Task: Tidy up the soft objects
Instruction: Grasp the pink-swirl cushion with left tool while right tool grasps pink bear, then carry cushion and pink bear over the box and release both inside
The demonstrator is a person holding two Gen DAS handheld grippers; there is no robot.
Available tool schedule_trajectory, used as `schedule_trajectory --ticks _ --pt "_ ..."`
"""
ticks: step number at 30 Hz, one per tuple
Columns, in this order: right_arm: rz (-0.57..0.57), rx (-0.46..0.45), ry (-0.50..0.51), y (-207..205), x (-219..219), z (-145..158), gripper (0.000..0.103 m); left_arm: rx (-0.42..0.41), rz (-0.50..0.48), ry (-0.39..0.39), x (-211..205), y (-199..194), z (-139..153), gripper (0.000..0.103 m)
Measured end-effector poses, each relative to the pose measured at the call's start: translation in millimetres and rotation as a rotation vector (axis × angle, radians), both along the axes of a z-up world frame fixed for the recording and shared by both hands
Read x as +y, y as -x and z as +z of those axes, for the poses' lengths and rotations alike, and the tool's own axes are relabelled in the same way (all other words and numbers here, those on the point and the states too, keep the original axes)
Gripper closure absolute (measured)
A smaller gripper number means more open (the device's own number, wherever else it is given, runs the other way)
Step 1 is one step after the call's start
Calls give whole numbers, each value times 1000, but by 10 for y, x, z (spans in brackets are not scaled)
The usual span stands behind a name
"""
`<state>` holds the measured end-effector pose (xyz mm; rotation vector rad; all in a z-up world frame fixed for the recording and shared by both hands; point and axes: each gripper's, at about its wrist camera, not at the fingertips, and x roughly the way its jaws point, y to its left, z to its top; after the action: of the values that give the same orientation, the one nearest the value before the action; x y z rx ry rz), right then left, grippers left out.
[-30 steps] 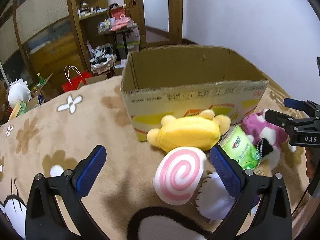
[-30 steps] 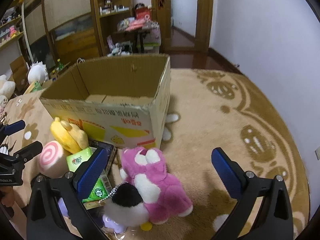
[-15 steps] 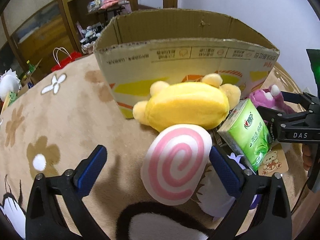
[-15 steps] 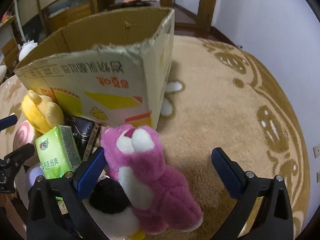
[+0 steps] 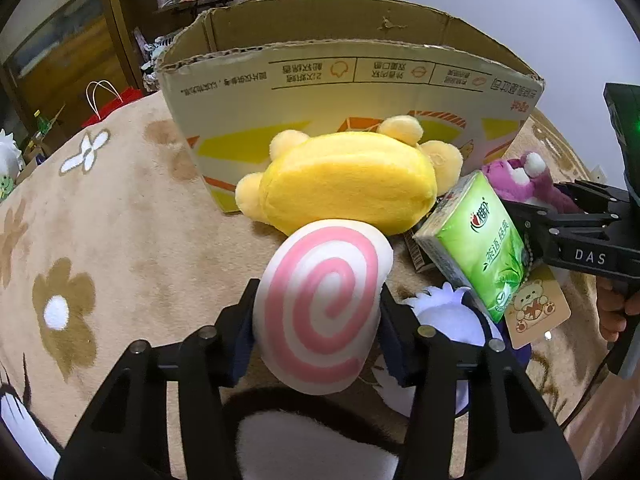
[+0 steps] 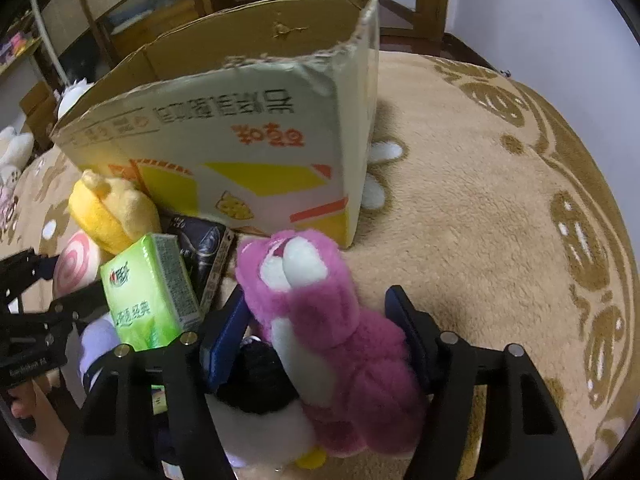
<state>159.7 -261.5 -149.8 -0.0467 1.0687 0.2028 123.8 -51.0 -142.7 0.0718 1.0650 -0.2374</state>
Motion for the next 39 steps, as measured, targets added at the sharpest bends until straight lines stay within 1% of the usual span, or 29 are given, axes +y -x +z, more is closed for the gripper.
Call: schedule_trajectory --ticks 3,6,10,13,14,16,23,26,28,30,33,39 --pt "-5 -1 4 23 14 39 38 -12 19 -12 15 28 31 52" --pt "-3 -25 35 114 60 119 39 -41 43 -36 23 96 85 54" --pt "-27 -50 54 182 57 213 40 -77 63 -30 57 162 202 58" --pt "-40 -75 41 278 50 328 40 -108 73 -34 79 224 289 58" --pt "-42 -84 36 300 38 366 42 -121 74 -35 83 249 324 58" --pt "-45 -110 20 402 31 475 44 -145 78 -36 91 295 392 58" --pt "-54 -249 -31 661 -16 872 44 -244 94 -34 100 526 679 58" --pt "-63 -324 -18 788 -2 1045 44 -292 91 -30 154 577 776 58" --pt "-66 -380 14 871 30 1167 44 -329 88 -27 152 629 858 58" --pt "-70 -420 26 878 35 1251 44 -364 88 -38 151 654 926 58" --pt "-75 -444 10 886 42 1356 44 -397 91 -38 196 642 998 58" --pt "-81 -515 -69 889 11 1599 44 -477 106 -21 230 630 1234 58"
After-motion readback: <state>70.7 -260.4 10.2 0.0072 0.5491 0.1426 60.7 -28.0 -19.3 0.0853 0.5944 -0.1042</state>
